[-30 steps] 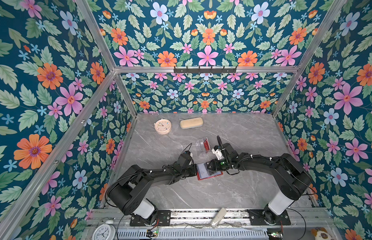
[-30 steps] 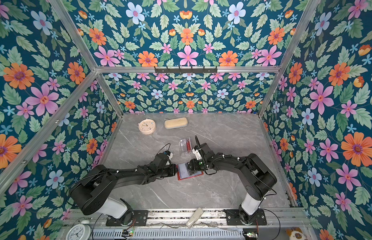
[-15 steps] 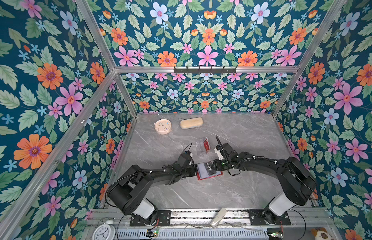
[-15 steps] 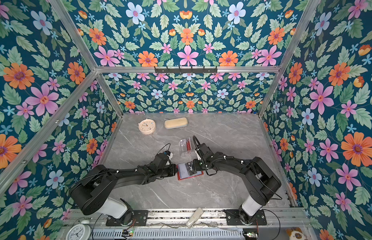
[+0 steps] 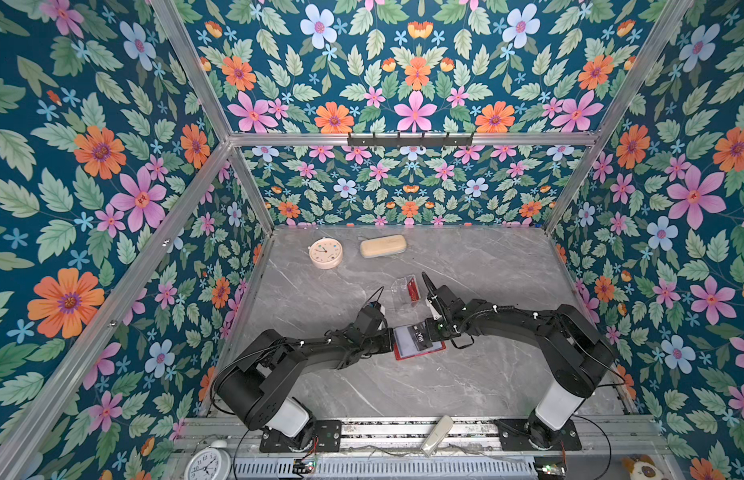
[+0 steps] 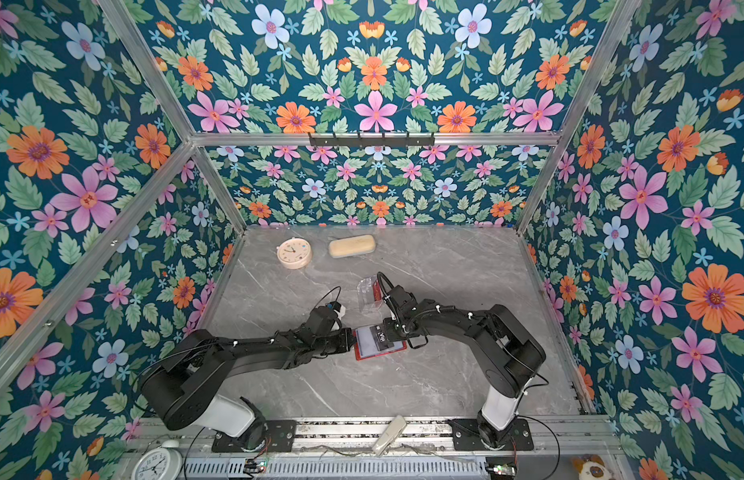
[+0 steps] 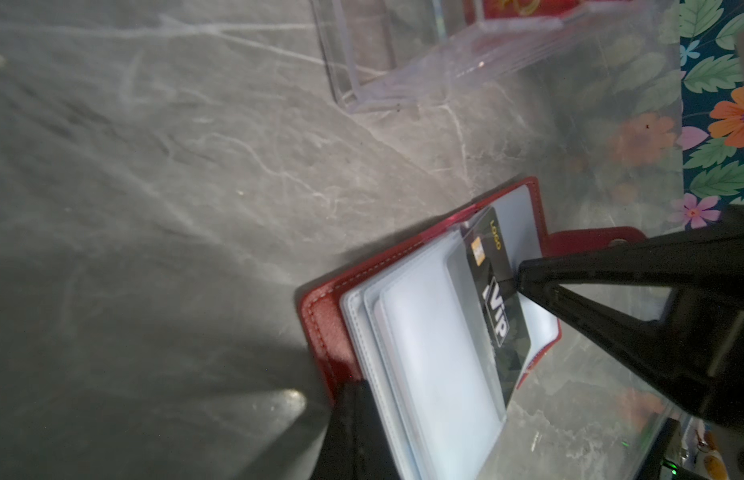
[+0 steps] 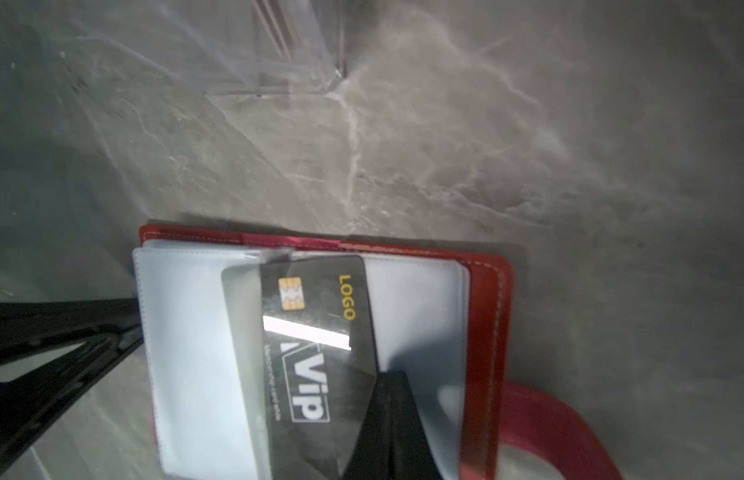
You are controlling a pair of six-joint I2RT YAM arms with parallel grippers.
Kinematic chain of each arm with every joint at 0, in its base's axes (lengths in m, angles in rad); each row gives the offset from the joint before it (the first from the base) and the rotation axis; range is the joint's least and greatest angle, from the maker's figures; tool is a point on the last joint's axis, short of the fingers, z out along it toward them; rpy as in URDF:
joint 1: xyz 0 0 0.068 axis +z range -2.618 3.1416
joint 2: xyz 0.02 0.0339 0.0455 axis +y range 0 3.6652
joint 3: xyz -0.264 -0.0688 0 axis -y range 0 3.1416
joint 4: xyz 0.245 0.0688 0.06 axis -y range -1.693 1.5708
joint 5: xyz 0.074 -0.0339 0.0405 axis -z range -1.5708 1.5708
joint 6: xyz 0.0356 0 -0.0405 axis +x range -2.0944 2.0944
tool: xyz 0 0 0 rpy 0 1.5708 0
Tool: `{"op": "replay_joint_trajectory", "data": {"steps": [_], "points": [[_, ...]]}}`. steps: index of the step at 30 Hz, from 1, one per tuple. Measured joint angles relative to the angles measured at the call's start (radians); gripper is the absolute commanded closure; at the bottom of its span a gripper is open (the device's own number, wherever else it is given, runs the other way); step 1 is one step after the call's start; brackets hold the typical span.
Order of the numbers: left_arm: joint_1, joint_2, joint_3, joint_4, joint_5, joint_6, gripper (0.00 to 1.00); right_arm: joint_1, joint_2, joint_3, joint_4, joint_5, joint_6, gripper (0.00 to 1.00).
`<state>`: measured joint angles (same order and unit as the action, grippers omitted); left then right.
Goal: Put the credit cards into the card holder
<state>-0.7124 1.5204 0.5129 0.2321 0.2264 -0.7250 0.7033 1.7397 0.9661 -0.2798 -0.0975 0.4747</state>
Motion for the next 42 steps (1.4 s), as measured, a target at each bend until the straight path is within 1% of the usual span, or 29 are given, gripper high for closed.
{"op": "replay_joint_trajectory", "data": {"steps": [13, 18, 21, 24, 26, 28, 30, 35, 38, 42], "points": [[-0.001, 0.001, -0.002, 0.003, -0.001, 0.000, 1.00, 0.018, 0.050, 0.048, -0.045, 0.003, -0.012, 0.78], [-0.001, 0.001, -0.002, 0.004, -0.001, 0.000, 1.00, 0.027, 0.053, 0.057, -0.052, 0.008, -0.015, 0.70], [-0.001, 0.001, -0.003, 0.005, -0.001, 0.000, 1.00, 0.031, 0.044, 0.059, -0.052, 0.012, -0.019, 0.69], [-0.001, 0.000, -0.003, 0.005, -0.001, 0.000, 1.00, 0.033, 0.032, 0.056, -0.052, 0.018, -0.019, 0.70], [-0.001, -0.002, -0.003, 0.005, -0.001, 0.000, 1.00, 0.035, 0.024, 0.054, -0.052, 0.023, -0.023, 0.72], [-0.001, -0.002, -0.005, 0.006, -0.002, 0.000, 1.00, 0.035, 0.018, 0.052, -0.066, 0.027, -0.022, 0.77], [-0.001, -0.003, -0.006, 0.007, -0.003, 0.000, 1.00, 0.036, 0.014, 0.051, -0.075, 0.029, -0.021, 0.83], [-0.001, -0.003, -0.006, 0.007, -0.003, 0.000, 1.00, 0.044, 0.016, 0.057, -0.091, 0.021, -0.015, 0.92], [-0.002, -0.003, -0.006, 0.007, -0.004, 0.000, 1.00, 0.046, 0.027, 0.071, -0.092, 0.013, -0.014, 0.94], [-0.002, -0.003, -0.006, 0.008, -0.004, 0.000, 1.00, 0.047, 0.048, 0.088, -0.093, 0.003, -0.013, 0.93]]}}
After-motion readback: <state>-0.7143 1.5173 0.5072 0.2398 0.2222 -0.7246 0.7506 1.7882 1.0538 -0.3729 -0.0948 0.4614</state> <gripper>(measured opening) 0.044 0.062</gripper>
